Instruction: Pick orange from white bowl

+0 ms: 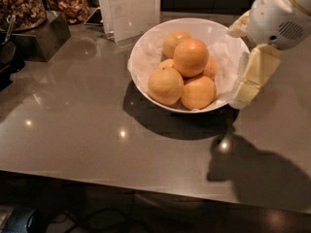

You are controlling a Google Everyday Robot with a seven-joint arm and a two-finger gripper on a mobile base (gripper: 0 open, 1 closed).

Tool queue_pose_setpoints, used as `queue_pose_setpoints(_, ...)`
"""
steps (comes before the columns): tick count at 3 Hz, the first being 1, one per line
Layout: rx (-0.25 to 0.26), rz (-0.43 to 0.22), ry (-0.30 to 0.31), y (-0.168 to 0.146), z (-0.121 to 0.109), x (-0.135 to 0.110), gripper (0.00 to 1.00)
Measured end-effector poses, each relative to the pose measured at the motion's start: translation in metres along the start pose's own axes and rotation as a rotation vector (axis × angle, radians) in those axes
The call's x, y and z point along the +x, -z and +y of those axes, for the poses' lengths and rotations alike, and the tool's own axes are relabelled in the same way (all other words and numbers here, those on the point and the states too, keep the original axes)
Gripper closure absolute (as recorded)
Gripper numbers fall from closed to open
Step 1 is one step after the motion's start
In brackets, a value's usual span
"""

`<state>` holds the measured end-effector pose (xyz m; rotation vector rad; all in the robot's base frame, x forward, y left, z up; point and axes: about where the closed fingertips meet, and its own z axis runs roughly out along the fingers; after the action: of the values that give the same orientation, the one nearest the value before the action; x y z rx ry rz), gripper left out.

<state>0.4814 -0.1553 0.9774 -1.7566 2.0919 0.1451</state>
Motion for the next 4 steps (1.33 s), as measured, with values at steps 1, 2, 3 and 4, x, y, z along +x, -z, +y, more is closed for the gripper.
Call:
queue_pose_setpoints(1,-0.066,-0.054,0.037,-0.021,-0.012,-0.028,0.00)
queue_pose_setpoints(2,-0.061,-0.058,0.038,-0.022,-0.013,-0.030,0.00)
queue_pose_setpoints(3,-0.073,-0.080,0.056,-0.031,-0.024,-0.039,0.00)
queue_pose_setpoints(4,-0.087,-0.102,0.086,-0.047,-0.048,-0.056,0.00)
